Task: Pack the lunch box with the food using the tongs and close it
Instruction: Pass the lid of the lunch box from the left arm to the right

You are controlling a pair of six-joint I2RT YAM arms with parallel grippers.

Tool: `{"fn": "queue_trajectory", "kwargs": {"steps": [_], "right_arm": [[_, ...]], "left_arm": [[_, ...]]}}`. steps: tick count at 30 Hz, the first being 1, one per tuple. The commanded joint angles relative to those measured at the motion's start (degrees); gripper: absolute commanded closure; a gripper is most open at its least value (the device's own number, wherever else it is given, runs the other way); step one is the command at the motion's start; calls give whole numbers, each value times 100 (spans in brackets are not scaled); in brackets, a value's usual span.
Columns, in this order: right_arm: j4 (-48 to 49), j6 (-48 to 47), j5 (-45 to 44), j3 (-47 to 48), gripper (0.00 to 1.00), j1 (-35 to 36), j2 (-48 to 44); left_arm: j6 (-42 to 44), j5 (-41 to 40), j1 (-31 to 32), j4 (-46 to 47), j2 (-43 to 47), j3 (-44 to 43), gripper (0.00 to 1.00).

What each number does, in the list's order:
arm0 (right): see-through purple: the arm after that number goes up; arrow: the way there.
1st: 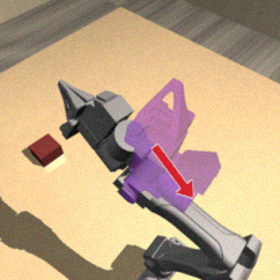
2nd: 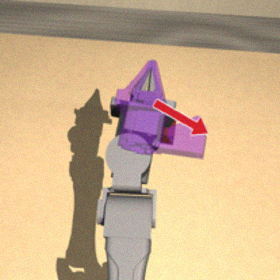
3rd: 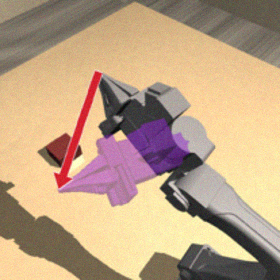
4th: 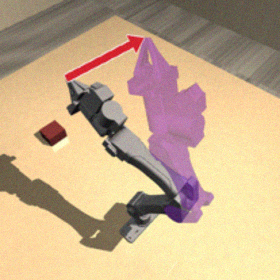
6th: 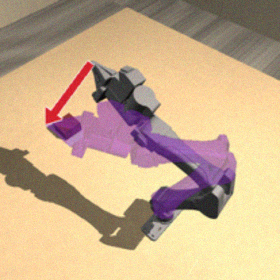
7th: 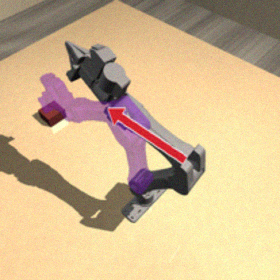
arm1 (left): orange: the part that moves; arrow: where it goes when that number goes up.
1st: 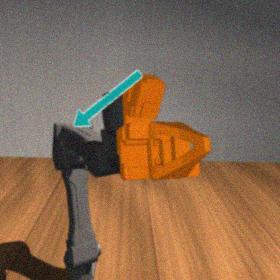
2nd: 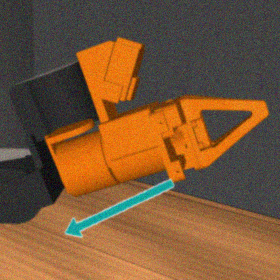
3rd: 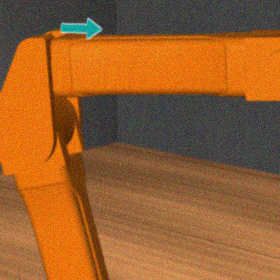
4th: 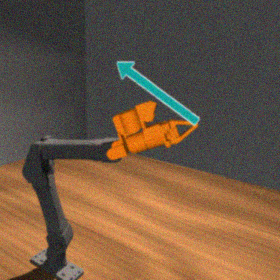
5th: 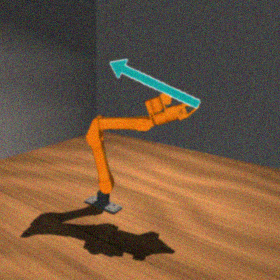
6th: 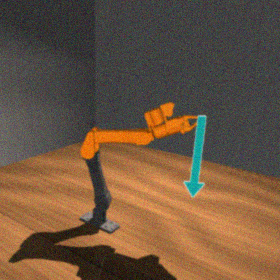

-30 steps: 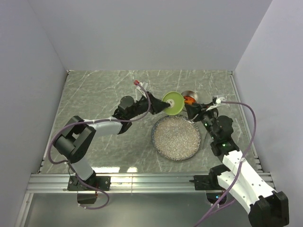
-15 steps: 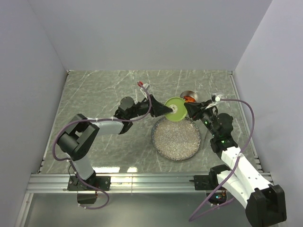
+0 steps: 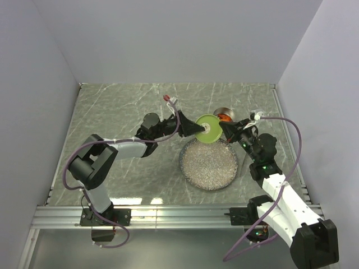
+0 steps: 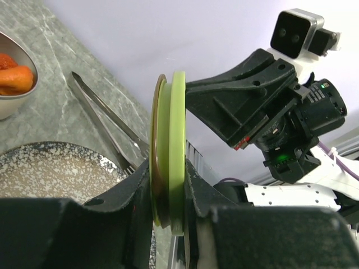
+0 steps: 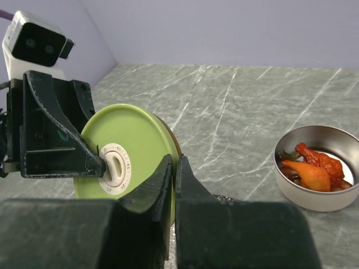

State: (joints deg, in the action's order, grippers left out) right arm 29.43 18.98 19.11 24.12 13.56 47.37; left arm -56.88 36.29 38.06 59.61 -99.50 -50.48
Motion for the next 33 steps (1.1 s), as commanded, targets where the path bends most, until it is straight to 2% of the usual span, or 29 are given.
{"fn": "queue_trajectory", "kwargs": {"steps": [1, 2, 3, 4, 6, 7, 12, 17, 25, 29, 33], "right_arm": [[-288, 26, -196, 295, 100, -3, 131], [-367, 35, -285, 417, 100, -11, 166], [-516, 35, -355, 488, 100, -20, 254], [-587, 27, -521, 549, 100, -12, 289], [-806, 44, -619, 778, 100, -64, 473], [-894, 62, -706, 935, 100, -134, 535], [-887, 211, -611, 1174, 100, -415, 1124], [-641, 325, -453, 1279, 100, -819, 1765], [-263, 474, -233, 1718, 100, -1321, 3048], [-34, 606, -391, 1912, 100, -1593, 3786], [-86, 686, -372, 2185, 100, -1752, 4122]], "left_arm": [[185, 37, 43, 113, -51, -427, 84], [247, -17, 35, 7, -69, -497, 75], [300, -61, 17, -150, -104, -533, 60], [388, -104, 8, -222, -122, -568, 54], [476, -228, -27, -362, -183, -673, 35], [546, -298, -53, -493, -210, -743, 31], [774, -465, -141, -880, -534, -1086, 26], [959, -562, -150, -1496, -1350, -2061, 26], [1250, -729, -150, -2085, -2187, -3343, 26], [1390, -790, -141, -2226, -2573, -3784, 25], [1566, -931, -150, -2340, -2697, -3943, 25]]}}
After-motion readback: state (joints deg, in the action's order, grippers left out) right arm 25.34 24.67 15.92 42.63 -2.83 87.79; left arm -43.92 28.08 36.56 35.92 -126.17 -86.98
